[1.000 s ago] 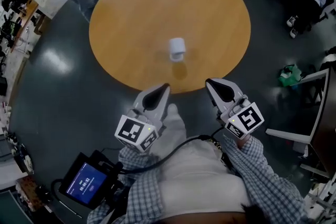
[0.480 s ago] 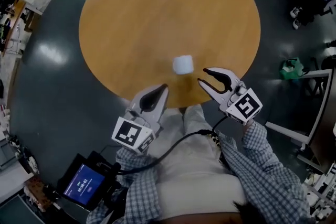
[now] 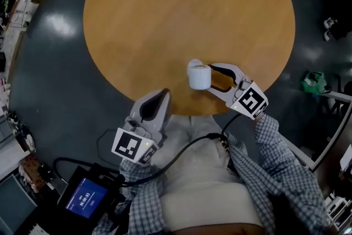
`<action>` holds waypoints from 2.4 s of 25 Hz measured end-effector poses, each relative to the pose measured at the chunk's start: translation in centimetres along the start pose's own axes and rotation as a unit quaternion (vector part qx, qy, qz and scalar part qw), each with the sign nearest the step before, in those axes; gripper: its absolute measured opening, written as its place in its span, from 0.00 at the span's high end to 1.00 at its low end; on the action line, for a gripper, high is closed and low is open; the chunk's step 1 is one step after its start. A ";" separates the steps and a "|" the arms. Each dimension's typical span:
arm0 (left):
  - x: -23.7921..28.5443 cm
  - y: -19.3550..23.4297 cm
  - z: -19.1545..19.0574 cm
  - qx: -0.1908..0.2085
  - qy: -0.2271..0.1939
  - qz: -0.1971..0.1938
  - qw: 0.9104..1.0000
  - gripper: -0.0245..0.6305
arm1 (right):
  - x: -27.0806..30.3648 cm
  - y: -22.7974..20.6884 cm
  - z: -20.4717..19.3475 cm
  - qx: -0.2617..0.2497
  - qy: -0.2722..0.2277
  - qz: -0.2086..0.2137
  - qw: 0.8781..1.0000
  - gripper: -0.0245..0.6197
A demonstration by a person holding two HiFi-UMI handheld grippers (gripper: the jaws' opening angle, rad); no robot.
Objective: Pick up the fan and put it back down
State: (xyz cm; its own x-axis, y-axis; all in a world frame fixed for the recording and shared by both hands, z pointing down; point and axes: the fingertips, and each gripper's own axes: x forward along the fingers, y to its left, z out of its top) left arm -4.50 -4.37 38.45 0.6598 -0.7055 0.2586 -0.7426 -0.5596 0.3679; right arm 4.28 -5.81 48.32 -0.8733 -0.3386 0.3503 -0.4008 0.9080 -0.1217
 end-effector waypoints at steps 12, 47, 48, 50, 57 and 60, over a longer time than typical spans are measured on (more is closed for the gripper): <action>-0.8 1.9 -1.4 -0.019 0.016 0.047 0.999 0.96 | 6.3 1.6 2.2 -0.068 -0.024 0.078 0.994 0.58; 3.0 0.3 10.2 0.105 -0.090 -0.074 0.988 0.96 | 1.2 -2.1 15.6 -0.047 -0.077 -0.094 0.991 0.75; 3.2 0.2 10.6 0.108 -0.094 -0.077 0.987 0.96 | 1.0 -2.2 15.9 -0.052 -0.079 -0.100 0.991 0.76; 3.2 -0.4 11.1 0.114 -0.100 -0.083 0.985 0.96 | 0.3 -2.2 16.3 -0.051 -0.083 -0.110 0.989 0.75; 3.6 -0.2 11.8 0.118 -0.107 -0.084 0.984 0.96 | -0.4 -3.0 16.8 -0.050 -0.090 -0.130 0.986 0.76; 3.6 -0.1 12.0 0.118 -0.111 -0.080 0.984 0.96 | -0.8 -3.6 16.9 -0.060 -0.091 -0.144 0.984 0.76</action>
State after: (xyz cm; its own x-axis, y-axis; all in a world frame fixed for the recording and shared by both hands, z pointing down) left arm -3.39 -12.04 28.61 0.7487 -0.6629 0.0021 -0.6541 -0.7383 0.1644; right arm 1.73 -12.97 32.78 -0.7675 -0.6149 0.1814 -0.6133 0.7866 0.0718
